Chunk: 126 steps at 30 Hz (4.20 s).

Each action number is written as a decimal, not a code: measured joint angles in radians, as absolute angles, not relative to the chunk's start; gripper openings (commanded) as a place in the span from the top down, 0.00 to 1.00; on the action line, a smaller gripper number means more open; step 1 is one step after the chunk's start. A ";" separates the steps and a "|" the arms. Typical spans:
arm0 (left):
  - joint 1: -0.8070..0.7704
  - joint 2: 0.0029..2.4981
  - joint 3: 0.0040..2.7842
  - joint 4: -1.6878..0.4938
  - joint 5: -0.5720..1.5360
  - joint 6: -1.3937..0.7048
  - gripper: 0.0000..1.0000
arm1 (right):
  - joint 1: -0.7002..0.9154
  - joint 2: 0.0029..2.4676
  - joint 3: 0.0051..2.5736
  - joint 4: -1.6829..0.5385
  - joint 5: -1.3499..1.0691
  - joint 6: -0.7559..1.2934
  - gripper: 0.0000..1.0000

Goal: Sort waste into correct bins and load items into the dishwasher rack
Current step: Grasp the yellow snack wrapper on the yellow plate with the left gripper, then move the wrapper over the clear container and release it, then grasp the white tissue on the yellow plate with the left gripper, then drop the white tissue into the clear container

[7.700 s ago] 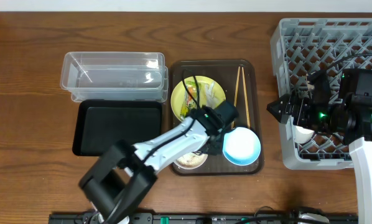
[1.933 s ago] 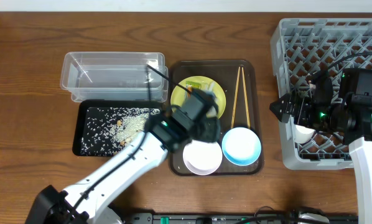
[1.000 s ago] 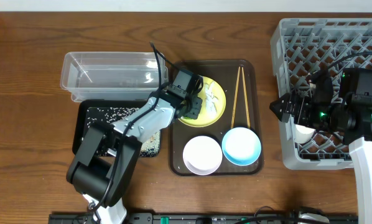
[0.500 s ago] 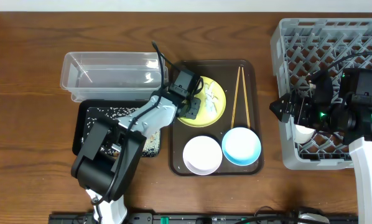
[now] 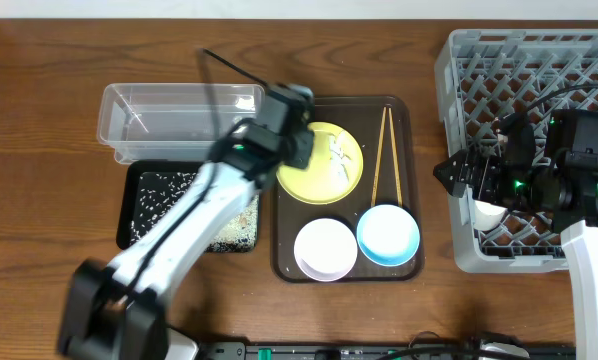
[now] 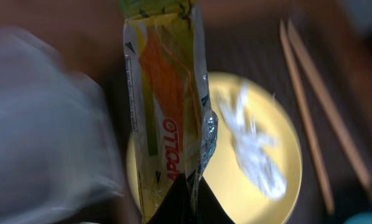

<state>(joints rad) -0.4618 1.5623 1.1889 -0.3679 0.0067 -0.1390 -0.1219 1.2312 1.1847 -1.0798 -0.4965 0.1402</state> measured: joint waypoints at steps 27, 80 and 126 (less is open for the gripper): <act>-0.496 1.658 1.206 -0.343 0.136 -0.157 0.34 | -0.122 1.231 1.185 -1.075 -0.496 0.140 0.01; -0.218 1.619 1.287 -0.567 0.148 -0.186 0.36 | -0.122 1.231 1.185 -1.079 -0.472 0.140 0.01; -0.317 0.794 1.019 -0.566 0.041 -0.065 0.10 | -0.122 1.231 1.185 -1.061 -0.385 0.140 0.01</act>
<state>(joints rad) -0.3172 0.7944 1.0195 -0.5655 0.0406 -0.0650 -0.1219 1.2312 1.1847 -1.0615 -0.3847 0.1398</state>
